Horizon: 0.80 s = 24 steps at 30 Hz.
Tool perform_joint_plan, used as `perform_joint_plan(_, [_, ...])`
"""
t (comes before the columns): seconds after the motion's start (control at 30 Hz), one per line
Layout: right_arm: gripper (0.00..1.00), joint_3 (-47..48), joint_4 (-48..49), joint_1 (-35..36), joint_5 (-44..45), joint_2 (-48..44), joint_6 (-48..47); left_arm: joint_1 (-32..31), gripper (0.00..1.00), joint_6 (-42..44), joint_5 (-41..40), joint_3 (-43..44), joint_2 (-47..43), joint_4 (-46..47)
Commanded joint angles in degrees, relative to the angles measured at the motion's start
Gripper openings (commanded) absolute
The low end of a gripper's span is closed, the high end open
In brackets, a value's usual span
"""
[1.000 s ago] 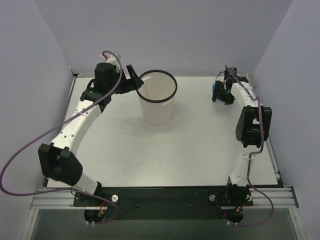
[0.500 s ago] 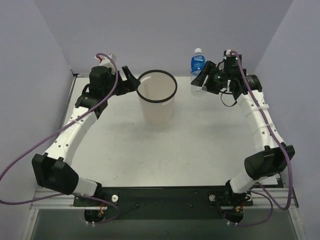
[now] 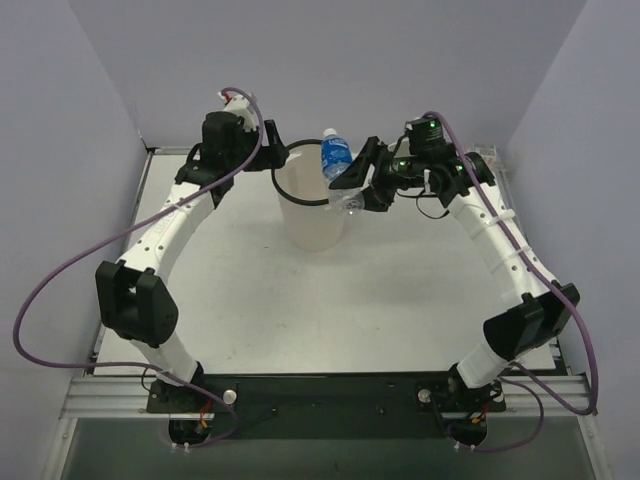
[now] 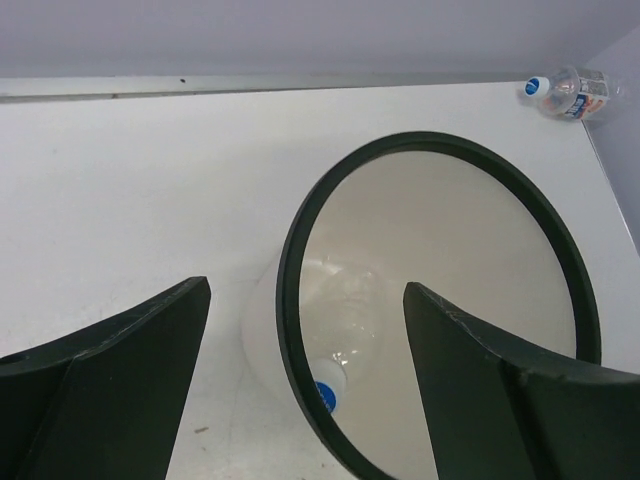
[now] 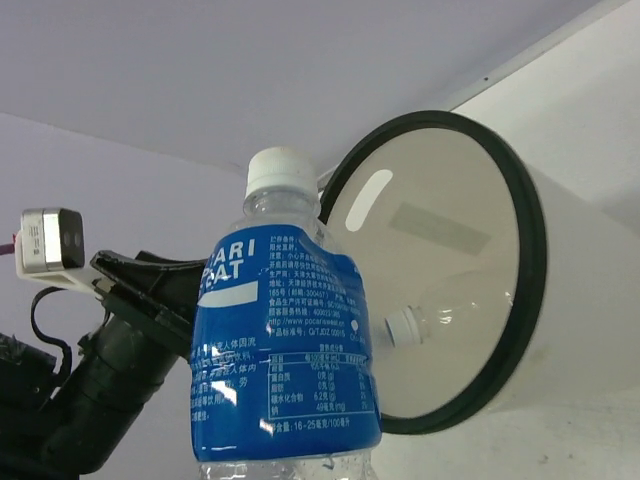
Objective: Put the plastic bottles in the bin
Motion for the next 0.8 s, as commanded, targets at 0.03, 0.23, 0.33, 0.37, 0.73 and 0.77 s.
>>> perform_joint_plan(0.03, [0.39, 5.69, -1.67, 3.35, -9.32, 6.06, 25.2, -0.06, 0.89, 5.26, 0.24, 7.54, 4.24, 1.37])
perform_joint_plan(0.23, [0.42, 3.68, 3.42, 3.8, -7.57, 7.38, 38.9, -0.06, 0.88, 5.7, 3.23, 8.69, 6.79, 3.04])
perform_joint_plan(0.33, [0.45, 3.94, 7.82, 3.88, -7.31, 8.08, 45.14, -0.06, 0.85, 6.22, 4.19, 8.86, 7.94, 3.66])
perform_joint_plan(0.37, [0.46, 4.2, 8.26, 3.88, -6.96, 8.17, 46.3, -0.06, 0.84, 6.23, 4.72, 9.04, 8.29, 3.66])
perform_joint_plan(0.73, [0.7, -0.44, 17.67, 5.29, -5.73, 7.48, 61.25, -0.06, 0.8, 6.23, 6.83, 9.3, 9.79, 4.8])
perform_joint_plan(0.77, [0.76, -0.8, 17.76, 5.29, -5.72, 7.3, 61.6, 0.02, 0.8, 6.23, 6.83, 9.13, 9.79, 4.8])
